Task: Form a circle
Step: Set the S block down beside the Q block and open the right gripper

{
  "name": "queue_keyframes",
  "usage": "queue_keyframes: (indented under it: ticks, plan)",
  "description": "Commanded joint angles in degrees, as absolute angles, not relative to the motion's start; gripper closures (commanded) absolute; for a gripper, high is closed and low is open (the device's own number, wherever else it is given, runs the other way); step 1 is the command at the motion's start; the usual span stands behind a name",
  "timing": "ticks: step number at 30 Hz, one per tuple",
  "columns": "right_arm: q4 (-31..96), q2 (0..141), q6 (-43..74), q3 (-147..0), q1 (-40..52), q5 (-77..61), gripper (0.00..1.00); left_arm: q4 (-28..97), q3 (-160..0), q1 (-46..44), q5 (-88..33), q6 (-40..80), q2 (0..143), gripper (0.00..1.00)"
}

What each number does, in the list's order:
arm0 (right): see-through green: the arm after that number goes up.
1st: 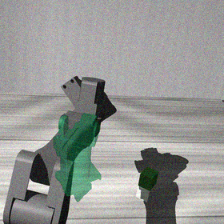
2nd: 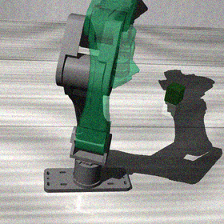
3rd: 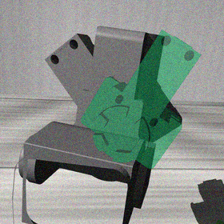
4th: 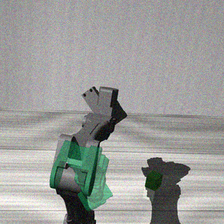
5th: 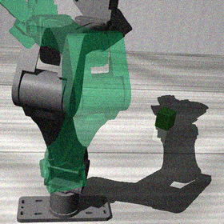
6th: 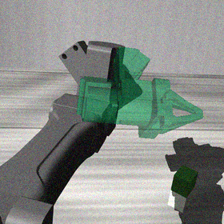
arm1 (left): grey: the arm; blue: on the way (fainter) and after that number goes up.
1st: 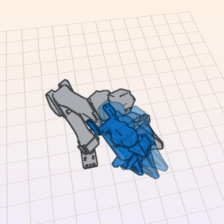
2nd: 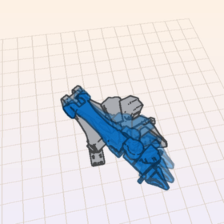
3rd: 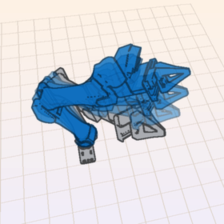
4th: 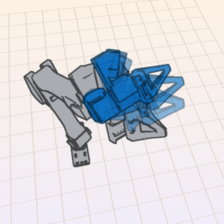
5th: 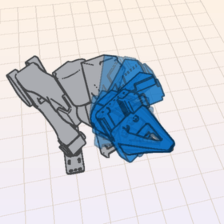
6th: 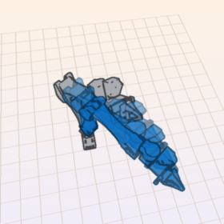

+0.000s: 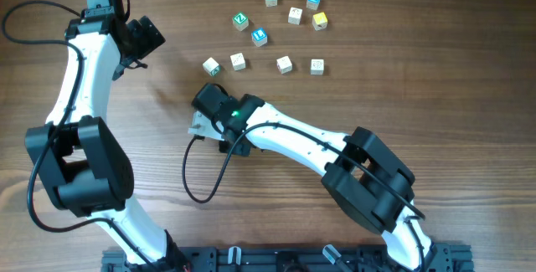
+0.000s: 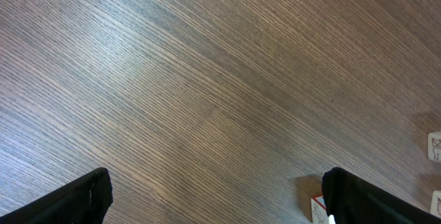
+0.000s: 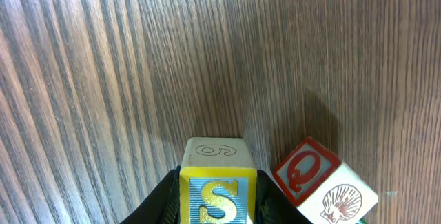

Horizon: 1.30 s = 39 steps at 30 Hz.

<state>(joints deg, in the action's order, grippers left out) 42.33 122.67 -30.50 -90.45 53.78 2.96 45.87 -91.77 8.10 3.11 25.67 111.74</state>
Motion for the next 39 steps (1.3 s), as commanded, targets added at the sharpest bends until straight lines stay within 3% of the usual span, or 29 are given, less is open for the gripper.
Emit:
queue_keyframes:
  ticks: [1, 30, 34, 39]
  plan:
    - [41.2, 122.4, -34.5, -89.9, 53.6, 1.1, 0.73, 45.7, -91.8, 8.2, 3.0, 26.2, 111.7, 0.00]
    - [40.3, 122.4, -34.5, -89.1, 50.6, -4.2, 0.68, 45.7, -91.8, 8.2, 3.0, 26.2, 111.7, 0.00]
    - [40.3, 122.4, -34.5, -89.1, 50.6, -4.2, 0.59, 45.7, -91.8, 8.2, 3.0, 26.2, 111.7, 0.00]
    - [40.0, 122.4, -34.5, -89.1, 50.6, -4.0, 0.56, 45.7, -91.8, 8.2, 3.0, 26.2, 111.7, 0.00]
